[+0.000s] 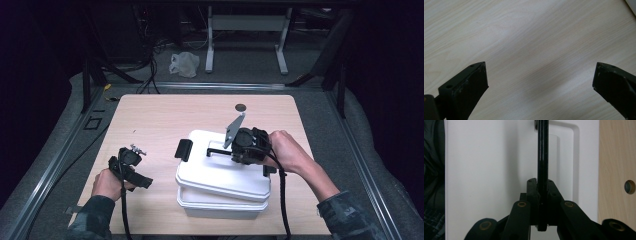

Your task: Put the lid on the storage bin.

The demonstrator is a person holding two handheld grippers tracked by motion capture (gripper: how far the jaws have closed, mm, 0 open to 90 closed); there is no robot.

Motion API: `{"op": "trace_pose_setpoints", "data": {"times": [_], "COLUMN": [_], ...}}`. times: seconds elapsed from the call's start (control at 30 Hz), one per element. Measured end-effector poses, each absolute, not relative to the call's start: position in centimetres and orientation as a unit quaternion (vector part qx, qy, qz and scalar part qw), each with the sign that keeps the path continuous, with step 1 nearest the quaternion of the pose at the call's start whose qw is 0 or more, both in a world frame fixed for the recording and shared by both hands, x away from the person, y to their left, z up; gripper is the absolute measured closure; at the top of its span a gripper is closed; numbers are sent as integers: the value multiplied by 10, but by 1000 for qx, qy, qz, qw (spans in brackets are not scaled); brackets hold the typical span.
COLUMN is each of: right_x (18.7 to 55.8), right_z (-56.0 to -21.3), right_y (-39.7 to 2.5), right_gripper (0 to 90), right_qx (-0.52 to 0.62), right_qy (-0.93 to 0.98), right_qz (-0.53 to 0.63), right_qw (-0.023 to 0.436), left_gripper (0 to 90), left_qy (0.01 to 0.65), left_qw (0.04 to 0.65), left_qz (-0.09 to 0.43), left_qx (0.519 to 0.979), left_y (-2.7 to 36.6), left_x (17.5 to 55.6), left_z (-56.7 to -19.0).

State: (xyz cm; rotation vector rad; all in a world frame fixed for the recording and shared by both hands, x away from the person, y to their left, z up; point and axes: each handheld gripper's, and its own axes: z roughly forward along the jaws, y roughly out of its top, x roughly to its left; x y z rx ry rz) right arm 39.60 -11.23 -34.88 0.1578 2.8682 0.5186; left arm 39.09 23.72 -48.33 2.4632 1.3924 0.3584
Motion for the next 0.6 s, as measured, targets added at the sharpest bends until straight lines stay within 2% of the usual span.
{"op": "trace_pose_setpoints", "data": {"times": [0.6], "right_x": [385], "right_z": [-375], "right_y": [-98], "right_gripper": [847], "right_qx": [-6], "right_qy": [985], "right_qz": [145], "right_qw": [90], "left_gripper": [0], "left_qy": [478], "left_qw": [139], "left_qz": [120], "left_qx": [859], "left_y": [236], "left_x": [392], "left_z": [-485]}}
